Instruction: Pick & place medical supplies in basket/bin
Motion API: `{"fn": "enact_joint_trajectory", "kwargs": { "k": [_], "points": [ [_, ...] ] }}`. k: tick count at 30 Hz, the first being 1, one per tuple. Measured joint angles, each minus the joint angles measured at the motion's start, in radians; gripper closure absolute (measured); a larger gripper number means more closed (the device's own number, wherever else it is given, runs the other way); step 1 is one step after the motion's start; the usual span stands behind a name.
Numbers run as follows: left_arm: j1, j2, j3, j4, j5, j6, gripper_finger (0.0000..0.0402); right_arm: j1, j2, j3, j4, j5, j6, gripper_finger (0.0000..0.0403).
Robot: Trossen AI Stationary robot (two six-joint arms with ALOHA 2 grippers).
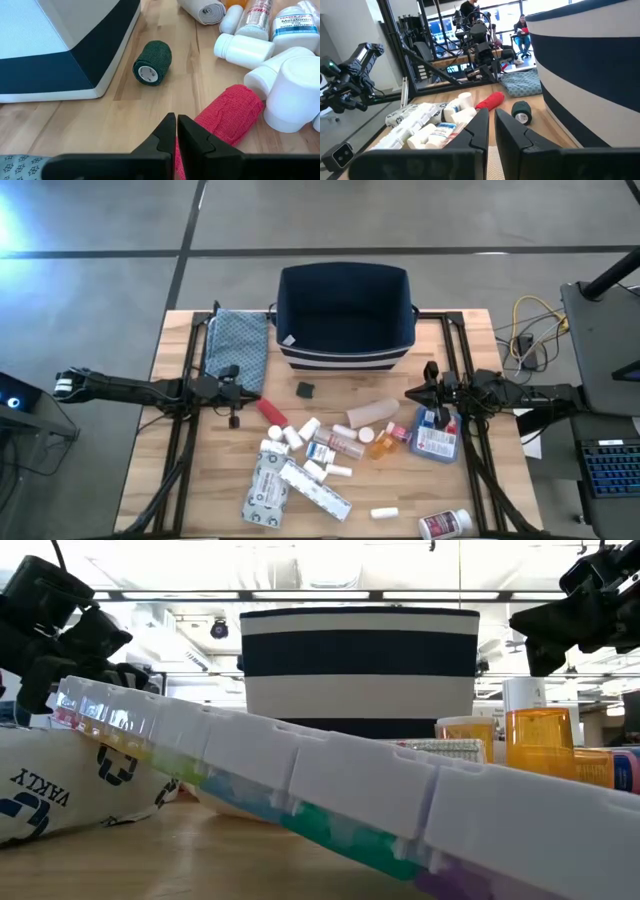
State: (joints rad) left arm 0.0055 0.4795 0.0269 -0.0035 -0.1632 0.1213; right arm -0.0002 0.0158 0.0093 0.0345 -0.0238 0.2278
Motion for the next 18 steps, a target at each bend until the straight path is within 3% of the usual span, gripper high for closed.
{"fn": "enact_joint_trajectory", "kwargs": {
  "k": [10, 14, 18],
  "points": [
    [0.000, 0.000, 0.000, 0.000, 0.000, 0.000, 0.0401, 0.000, 0.000, 0.000, 0.025, 0.012, 0.043, 0.0380],
    [0.000, 0.000, 0.000, 0.000, 0.000, 0.000, 0.0401, 0.000, 0.003, 0.000, 0.127, 0.057, 0.380, 0.0380],
    [0.000, 0.000, 0.000, 0.000, 0.000, 0.000, 0.0401, 0.000, 0.006, 0.000, 0.158, 0.198, 0.668, 0.0380]
  ]
}}
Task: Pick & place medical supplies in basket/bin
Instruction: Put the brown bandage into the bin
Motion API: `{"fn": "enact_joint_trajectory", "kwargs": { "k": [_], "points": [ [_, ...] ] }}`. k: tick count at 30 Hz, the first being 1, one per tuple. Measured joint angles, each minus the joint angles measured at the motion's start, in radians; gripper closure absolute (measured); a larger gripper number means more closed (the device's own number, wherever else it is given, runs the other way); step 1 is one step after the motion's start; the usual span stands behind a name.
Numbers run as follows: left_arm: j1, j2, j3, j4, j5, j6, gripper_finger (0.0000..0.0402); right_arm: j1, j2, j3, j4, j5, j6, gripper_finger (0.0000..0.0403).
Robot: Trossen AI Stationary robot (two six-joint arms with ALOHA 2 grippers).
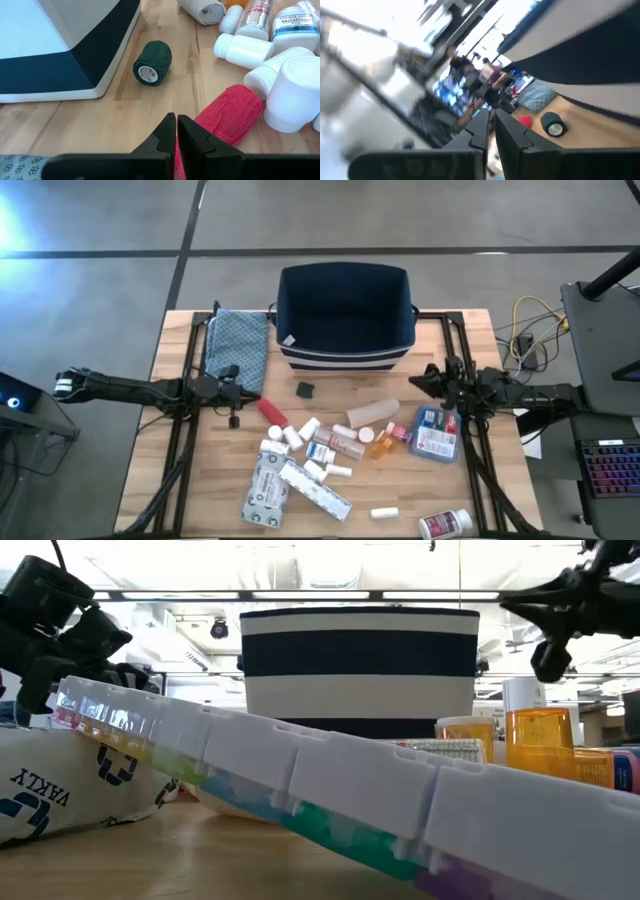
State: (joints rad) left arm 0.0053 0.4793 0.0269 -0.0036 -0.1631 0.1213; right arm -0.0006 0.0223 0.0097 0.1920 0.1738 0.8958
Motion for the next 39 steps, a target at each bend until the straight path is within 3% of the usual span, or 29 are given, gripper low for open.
{"fn": "enact_joint_trajectory", "kwargs": {
  "k": [4, 10, 14, 18, 25, 30, 33, 39],
  "points": [
    [0.000, 0.000, 0.000, 0.000, 0.000, 0.000, 0.0401, 0.000, -0.001, 0.000, 0.007, 0.069, 0.251, 0.0380],
    [0.000, 0.000, 0.000, 0.000, 0.000, 0.000, 0.0401, 0.000, 0.008, 0.000, 0.006, 0.172, 0.351, 0.0380],
    [0.000, 0.000, 0.000, 0.000, 0.000, 0.000, 0.0401, 0.000, 0.012, -0.001, 0.058, 0.171, 0.334, 0.0380],
    [0.000, 0.000, 0.000, 0.000, 0.000, 0.000, 0.0401, 0.000, 0.058, -0.001, 0.229, 0.174, 0.312, 0.0380],
    [0.000, 0.000, 0.000, 0.000, 0.000, 0.000, 0.0402, 0.031, 0.283, 0.023, 0.573, 0.243, 0.216, 0.0380],
    [0.000, 0.000, 0.000, 0.000, 0.000, 0.000, 0.0401, 0.072, 0.502, 0.166, 0.486, -0.013, 0.222, 0.0380],
    [0.000, 0.000, 0.000, 0.000, 0.000, 0.000, 0.0401, 0.076, 0.625, 0.263, 0.286, -0.161, 0.305, 0.0380],
    [0.000, 0.000, 0.000, 0.000, 0.000, 0.000, 0.0402, 0.068, 0.843, 0.431, -0.150, -0.321, 0.380, 0.0380]
  ]
}}
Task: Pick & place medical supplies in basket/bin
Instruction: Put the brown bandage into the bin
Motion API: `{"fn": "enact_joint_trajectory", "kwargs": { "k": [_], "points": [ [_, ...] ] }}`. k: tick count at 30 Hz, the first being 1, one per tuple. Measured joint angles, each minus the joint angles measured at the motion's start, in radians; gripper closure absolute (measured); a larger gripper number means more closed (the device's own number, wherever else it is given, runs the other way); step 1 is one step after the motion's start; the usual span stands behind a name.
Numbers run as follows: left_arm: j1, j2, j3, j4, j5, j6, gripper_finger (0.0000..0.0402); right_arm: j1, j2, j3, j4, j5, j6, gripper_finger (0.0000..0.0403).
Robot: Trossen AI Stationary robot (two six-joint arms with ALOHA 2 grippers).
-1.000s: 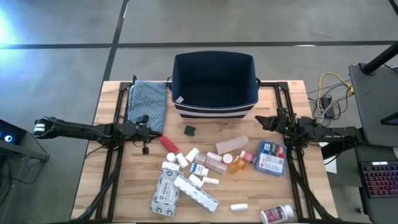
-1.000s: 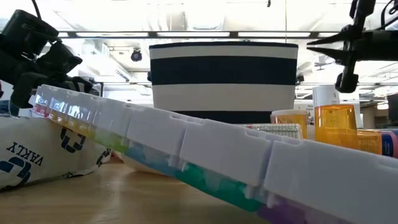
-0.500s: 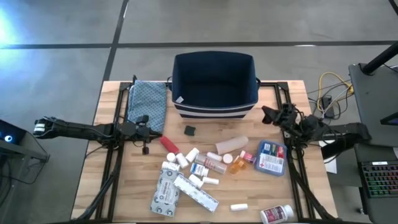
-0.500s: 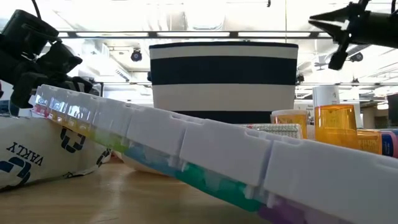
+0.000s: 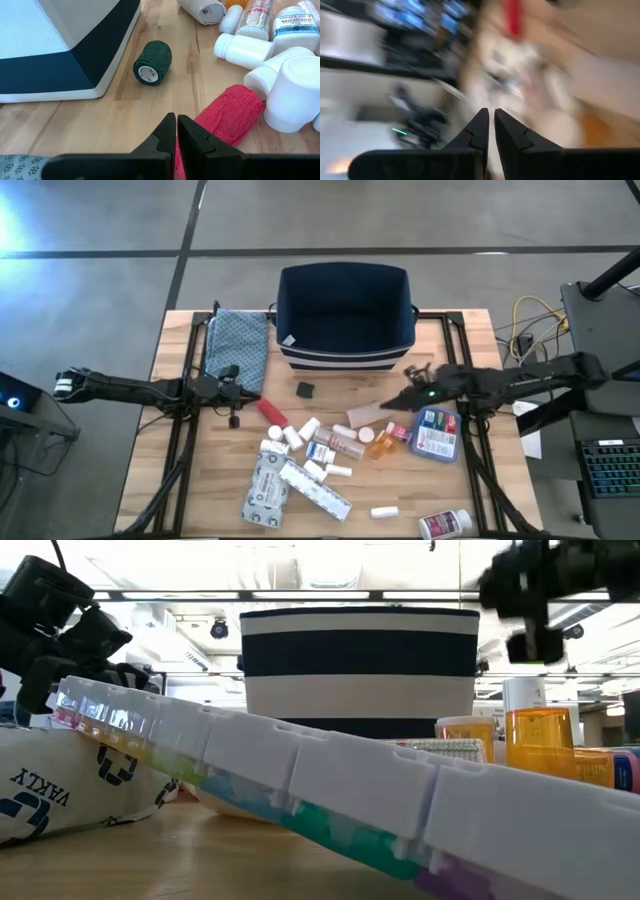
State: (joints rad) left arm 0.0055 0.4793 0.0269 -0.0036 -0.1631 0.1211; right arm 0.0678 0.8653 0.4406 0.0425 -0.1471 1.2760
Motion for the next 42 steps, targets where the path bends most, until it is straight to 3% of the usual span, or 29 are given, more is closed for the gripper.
{"fn": "enact_joint_trajectory", "kwargs": {
  "k": [6, 13, 19, 23, 29, 37, 42],
  "points": [
    [0.000, 0.000, 0.000, 0.000, 0.000, 0.000, 0.0401, -0.015, 0.169, 0.137, -0.236, -0.050, -0.232, 0.0368],
    [0.000, 0.000, 0.000, 0.000, 0.000, 0.000, 0.0401, -0.022, 0.399, 0.338, -0.610, -0.085, -0.633, 0.0268],
    [0.000, -0.001, 0.000, 0.000, 0.000, 0.000, 0.0402, 0.004, 0.583, 0.503, -0.799, 0.085, -1.032, 0.0180],
    [0.000, -0.001, 0.000, 0.000, 0.000, 0.000, 0.0401, 0.019, 0.659, 0.572, -0.825, 0.209, -1.219, 0.0145],
    [0.000, -0.001, 0.000, 0.000, 0.000, 0.000, 0.0401, 0.019, 0.746, 0.579, -0.820, 0.226, -1.371, 0.0118],
    [0.000, -0.001, 0.000, 0.000, 0.000, 0.000, 0.0401, 0.008, 0.848, 0.544, -0.733, 0.229, -1.437, 0.0100],
    [0.000, -0.001, 0.000, 0.000, 0.000, 0.000, 0.0401, -0.011, 0.896, 0.554, -0.712, 0.224, -1.429, 0.0108]
  ]
}}
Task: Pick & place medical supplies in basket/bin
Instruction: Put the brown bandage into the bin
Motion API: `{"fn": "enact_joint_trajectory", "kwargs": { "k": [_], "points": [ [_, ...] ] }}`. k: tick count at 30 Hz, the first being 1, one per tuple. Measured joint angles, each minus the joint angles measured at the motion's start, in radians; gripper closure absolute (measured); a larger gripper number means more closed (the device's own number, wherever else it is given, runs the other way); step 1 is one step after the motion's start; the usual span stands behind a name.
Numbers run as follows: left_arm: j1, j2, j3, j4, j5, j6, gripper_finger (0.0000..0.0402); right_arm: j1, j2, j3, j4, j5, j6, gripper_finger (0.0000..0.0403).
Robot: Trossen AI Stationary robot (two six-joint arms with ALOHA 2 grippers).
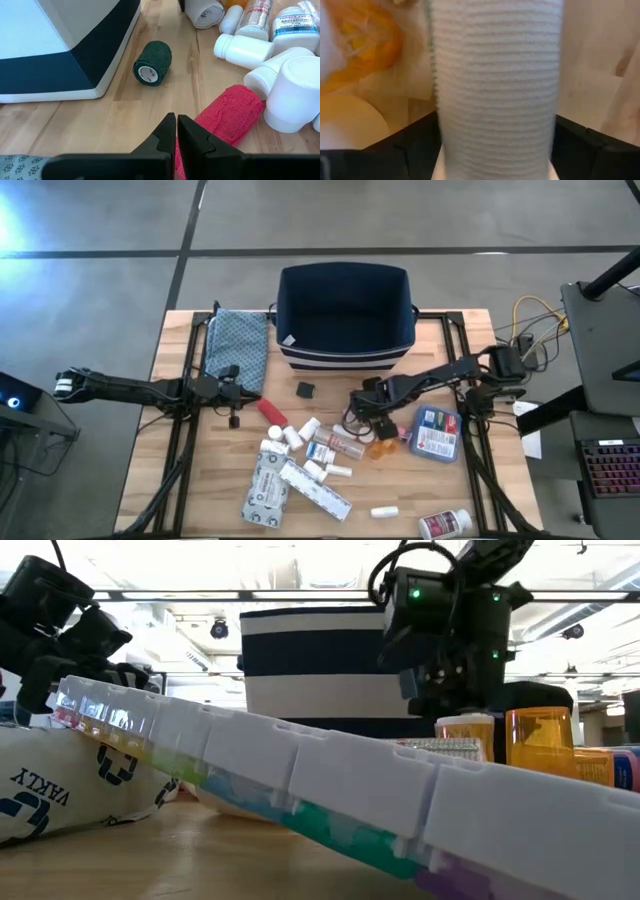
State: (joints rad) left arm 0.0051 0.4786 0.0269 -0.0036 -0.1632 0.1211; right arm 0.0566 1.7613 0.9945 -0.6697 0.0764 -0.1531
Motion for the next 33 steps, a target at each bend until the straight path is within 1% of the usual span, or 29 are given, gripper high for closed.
{"fn": "enact_joint_trajectory", "kwargs": {
  "k": [2, 4, 8, 10, 12, 16, 17, 19, 22, 23, 24, 25, 26, 27, 30, 33],
  "points": [
    [0.000, 0.000, 0.000, 0.000, 0.000, 0.000, 0.0401, -0.011, 0.003, 0.002, -0.004, -0.007, 0.020, 0.0127],
    [0.000, 0.000, 0.000, 0.001, 0.000, 0.000, 0.0401, -0.023, -0.003, -0.001, -0.003, -0.007, 0.044, 0.0157],
    [0.000, 0.000, 0.000, 0.001, 0.000, 0.000, 0.0401, -0.046, -0.054, 0.003, -0.041, 0.039, 0.105, 0.0242],
    [0.000, 0.000, 0.000, 0.001, 0.000, 0.000, 0.0401, -0.046, -0.098, 0.017, -0.080, 0.036, 0.140, 0.0286],
    [0.000, 0.000, 0.000, 0.001, 0.000, 0.000, 0.0401, -0.039, -0.157, 0.042, -0.130, 0.029, 0.171, 0.0320],
    [0.000, 0.000, 0.000, 0.001, 0.000, 0.000, 0.0401, -0.004, -0.306, 0.140, -0.183, 0.042, 0.247, 0.0323],
    [0.000, 0.000, 0.000, 0.001, 0.000, 0.000, 0.0401, 0.006, -0.341, 0.170, -0.182, 0.070, 0.268, 0.0323],
    [0.000, 0.000, 0.000, 0.001, 0.000, 0.000, 0.0401, 0.026, -0.399, 0.235, -0.163, 0.204, 0.298, 0.0317],
    [0.000, 0.000, 0.000, 0.001, 0.000, 0.000, 0.0401, 0.008, -0.461, 0.324, -0.078, 0.488, 0.334, 0.0291],
    [0.000, 0.000, 0.000, 0.001, 0.000, 0.000, 0.0401, -0.023, -0.471, 0.348, -0.043, 0.532, 0.340, 0.0285],
    [0.000, 0.000, 0.000, 0.001, 0.000, 0.000, 0.0401, -0.069, -0.472, 0.374, -0.021, 0.536, 0.348, 0.0282],
    [0.000, 0.000, 0.000, 0.001, 0.000, 0.000, 0.0401, -0.125, -0.471, 0.397, -0.018, 0.509, 0.366, 0.0280],
    [0.000, 0.000, 0.000, 0.001, 0.000, 0.000, 0.0401, -0.192, -0.461, 0.411, -0.022, 0.451, 0.386, 0.0279],
    [0.000, 0.000, 0.000, 0.001, 0.000, 0.000, 0.0401, -0.261, -0.444, 0.424, -0.028, 0.370, 0.401, 0.0279],
    [0.000, 0.000, 0.000, 0.001, 0.000, 0.000, 0.0401, -0.468, -0.370, 0.441, -0.035, 0.082, 0.416, 0.0278],
    [0.000, -0.001, 0.000, 0.001, 0.000, 0.000, 0.0401, -0.595, -0.273, 0.470, -0.041, -0.125, 0.448, 0.0264]
  ]
}}
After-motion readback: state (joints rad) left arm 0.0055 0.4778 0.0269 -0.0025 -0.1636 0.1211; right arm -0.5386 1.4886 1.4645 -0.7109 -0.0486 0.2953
